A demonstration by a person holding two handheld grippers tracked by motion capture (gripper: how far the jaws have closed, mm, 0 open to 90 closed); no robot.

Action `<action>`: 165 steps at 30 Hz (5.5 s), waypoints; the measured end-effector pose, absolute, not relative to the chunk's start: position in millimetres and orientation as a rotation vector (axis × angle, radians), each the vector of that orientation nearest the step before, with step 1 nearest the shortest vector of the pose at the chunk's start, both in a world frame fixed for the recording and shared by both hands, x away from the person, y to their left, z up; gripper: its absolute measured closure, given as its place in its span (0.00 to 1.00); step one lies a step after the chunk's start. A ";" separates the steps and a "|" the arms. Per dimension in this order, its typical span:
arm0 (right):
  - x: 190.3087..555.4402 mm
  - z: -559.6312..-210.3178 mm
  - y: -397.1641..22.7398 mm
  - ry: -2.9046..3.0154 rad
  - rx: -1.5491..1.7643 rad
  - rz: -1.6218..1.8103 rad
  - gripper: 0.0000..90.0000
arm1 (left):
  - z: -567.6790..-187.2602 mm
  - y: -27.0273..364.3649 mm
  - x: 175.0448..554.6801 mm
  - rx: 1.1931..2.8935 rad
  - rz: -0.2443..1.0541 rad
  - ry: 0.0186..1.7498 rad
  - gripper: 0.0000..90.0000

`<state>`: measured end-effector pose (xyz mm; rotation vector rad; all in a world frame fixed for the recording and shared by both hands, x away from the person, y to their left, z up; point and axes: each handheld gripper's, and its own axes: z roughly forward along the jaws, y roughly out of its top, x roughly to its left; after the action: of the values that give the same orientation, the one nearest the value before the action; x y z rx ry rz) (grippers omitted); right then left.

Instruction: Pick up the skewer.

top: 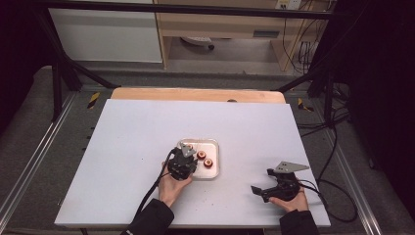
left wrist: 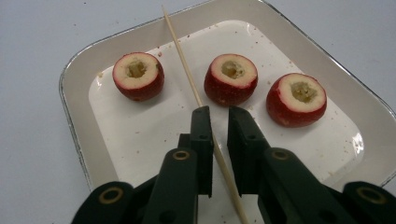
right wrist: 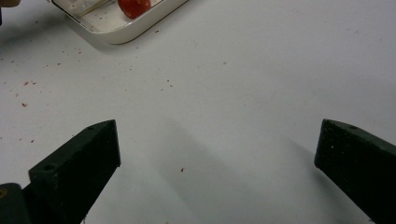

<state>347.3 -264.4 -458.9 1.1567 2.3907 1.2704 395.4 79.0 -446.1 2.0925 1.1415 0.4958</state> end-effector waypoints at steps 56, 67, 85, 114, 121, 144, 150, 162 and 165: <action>347.8 -437.6 -229.0 2.425 0.943 1.136 0.02 | -411.0 123.1 370.0 2.190 0.367 0.839 0.98; 347.7 -430.6 -205.2 2.463 0.799 1.024 0.03 | -406.2 118.2 366.0 2.230 0.343 0.767 0.98; 347.0 -413.5 -174.0 2.475 0.543 0.883 0.06 | -396.9 87.5 362.5 2.329 0.300 0.641 0.98; 342.3 -414.5 -160.2 2.449 0.005 0.694 0.49 | -392.6 26.6 355.9 2.452 0.240 0.453 0.98; 339.8 -415.8 -161.3 2.446 -0.160 0.599 0.64 | -392.8 18.9 354.2 2.462 0.215 0.430 0.98; 340.8 -425.0 -160.1 2.444 -0.375 0.437 0.99 | -398.9 22.0 355.9 2.492 0.187 0.398 0.98; 337.4 -419.0 -162.7 2.439 -0.380 0.438 0.99 | -393.2 27.3 355.0 2.479 0.189 0.403 0.95; 336.5 -409.0 -160.3 2.374 -0.438 0.284 0.99 | -391.2 33.8 366.7 2.574 0.159 0.490 0.55; 335.7 -407.1 -156.6 2.344 -0.475 0.244 0.99 | -390.1 28.9 368.8 2.593 0.143 0.496 0.45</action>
<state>335.7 -156.6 -407.1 -0.4755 2.3440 0.2441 368.8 28.9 -390.1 2.5926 0.4961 0.1429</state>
